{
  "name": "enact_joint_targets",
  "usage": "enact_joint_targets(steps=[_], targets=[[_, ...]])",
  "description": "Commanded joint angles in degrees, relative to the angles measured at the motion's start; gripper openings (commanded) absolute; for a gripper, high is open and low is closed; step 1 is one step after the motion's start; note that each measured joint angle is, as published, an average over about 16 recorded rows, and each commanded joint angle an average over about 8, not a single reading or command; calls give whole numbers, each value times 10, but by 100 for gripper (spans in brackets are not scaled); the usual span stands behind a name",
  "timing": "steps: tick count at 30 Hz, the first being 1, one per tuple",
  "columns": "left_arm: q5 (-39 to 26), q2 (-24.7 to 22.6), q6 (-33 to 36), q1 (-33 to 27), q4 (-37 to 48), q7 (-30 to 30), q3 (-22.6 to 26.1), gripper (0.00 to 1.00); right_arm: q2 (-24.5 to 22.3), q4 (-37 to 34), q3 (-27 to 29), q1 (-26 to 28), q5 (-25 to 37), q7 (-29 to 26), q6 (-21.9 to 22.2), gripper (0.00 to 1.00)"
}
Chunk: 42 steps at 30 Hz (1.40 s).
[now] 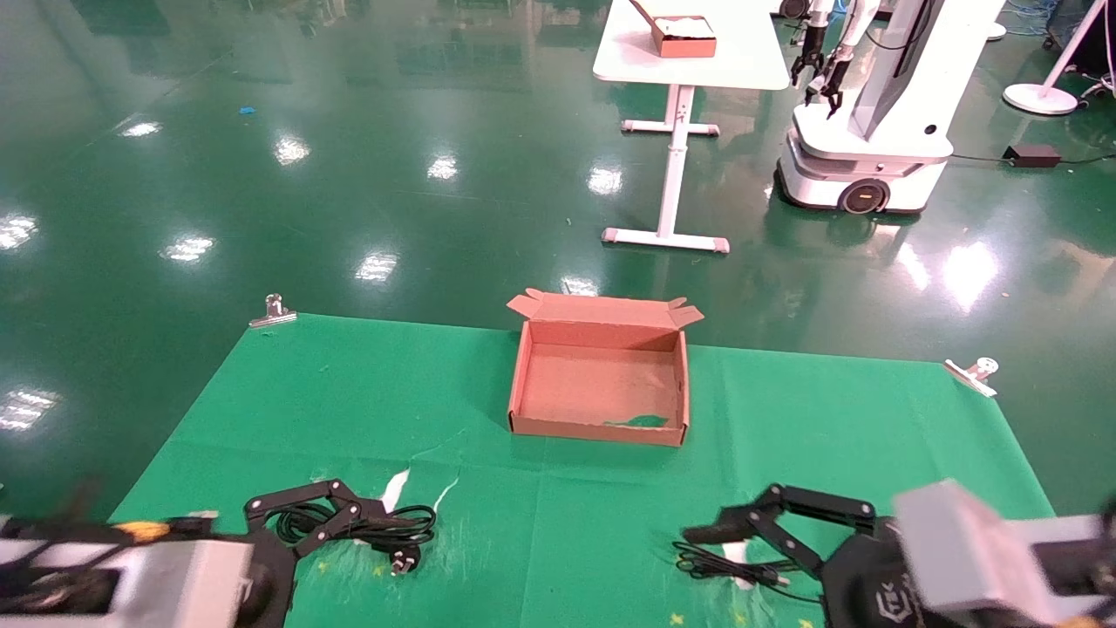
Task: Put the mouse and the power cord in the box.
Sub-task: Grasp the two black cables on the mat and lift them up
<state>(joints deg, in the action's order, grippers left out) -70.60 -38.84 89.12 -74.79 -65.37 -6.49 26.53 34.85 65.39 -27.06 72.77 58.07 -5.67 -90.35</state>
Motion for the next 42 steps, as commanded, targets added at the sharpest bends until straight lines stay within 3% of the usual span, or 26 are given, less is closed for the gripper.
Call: enact_joint_targets(steps=[1, 10, 16, 22, 31, 42], targets=[[-49, -12, 6, -27, 26, -33, 23, 100, -2, -18, -27, 21, 29, 11, -2, 100], [-209, -114, -66, -115, 248, -105, 96, 100, 64, -221, -104, 97, 186, 164, 22, 100], [-258, -168, -129, -146, 381, -154, 116, 100, 134, -367, -138, 138, 257, 283, 52, 100], [-281, -200, -170, -170, 476, -205, 126, 100, 189, -480, -153, 169, 288, 372, 87, 100], [-289, -230, -213, -189, 563, -254, 129, 100, 240, -581, -159, 194, 303, 448, 144, 100], [-289, -248, -239, -199, 614, -287, 128, 100, 266, -631, -161, 205, 307, 487, 185, 97]])
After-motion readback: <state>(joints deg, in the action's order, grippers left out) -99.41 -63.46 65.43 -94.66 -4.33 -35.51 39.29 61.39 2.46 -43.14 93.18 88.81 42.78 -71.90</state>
